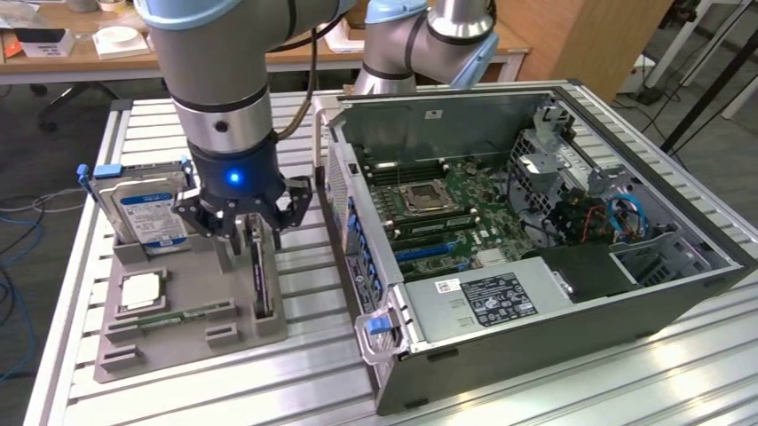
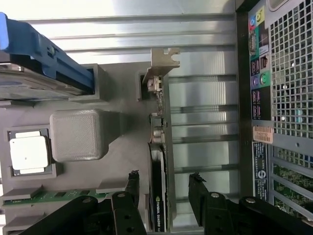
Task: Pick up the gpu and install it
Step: 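Pick up the gpu and move the gpu toward the slot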
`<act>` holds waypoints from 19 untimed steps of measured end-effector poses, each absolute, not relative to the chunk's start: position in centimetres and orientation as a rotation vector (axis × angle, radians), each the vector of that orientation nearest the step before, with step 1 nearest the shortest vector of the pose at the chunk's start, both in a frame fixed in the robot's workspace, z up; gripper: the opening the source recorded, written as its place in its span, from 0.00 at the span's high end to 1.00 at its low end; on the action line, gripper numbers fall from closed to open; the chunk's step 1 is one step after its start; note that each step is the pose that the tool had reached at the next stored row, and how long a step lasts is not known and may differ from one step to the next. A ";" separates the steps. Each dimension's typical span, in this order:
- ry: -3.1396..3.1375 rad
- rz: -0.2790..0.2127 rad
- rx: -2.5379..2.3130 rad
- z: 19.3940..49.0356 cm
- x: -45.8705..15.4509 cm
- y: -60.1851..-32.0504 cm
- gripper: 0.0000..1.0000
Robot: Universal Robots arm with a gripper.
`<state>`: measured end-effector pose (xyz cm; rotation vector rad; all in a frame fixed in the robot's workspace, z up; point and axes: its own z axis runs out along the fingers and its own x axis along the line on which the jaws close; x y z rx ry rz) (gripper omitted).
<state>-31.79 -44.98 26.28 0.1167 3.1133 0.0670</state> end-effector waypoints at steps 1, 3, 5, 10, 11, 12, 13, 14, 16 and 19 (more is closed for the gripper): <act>3.113 0.067 0.117 26.1 -31.8 -45.0 0.47; 3.113 0.066 0.117 25.7 -31.8 -45.0 0.47; 3.113 0.065 0.117 25.4 -31.9 -45.0 0.47; 3.113 0.062 0.117 24.5 -32.0 -45.0 0.47; 3.113 0.062 0.117 24.3 -32.0 -45.0 0.47; 3.113 0.061 0.117 24.1 -32.1 -45.0 0.47; 3.113 0.060 0.117 23.9 -32.1 -45.0 0.47; 3.113 0.060 0.116 23.8 -32.1 -45.0 0.47; 3.113 0.058 0.117 23.6 -32.1 -45.0 0.47; 3.113 0.053 0.117 23.3 -32.1 -45.0 0.47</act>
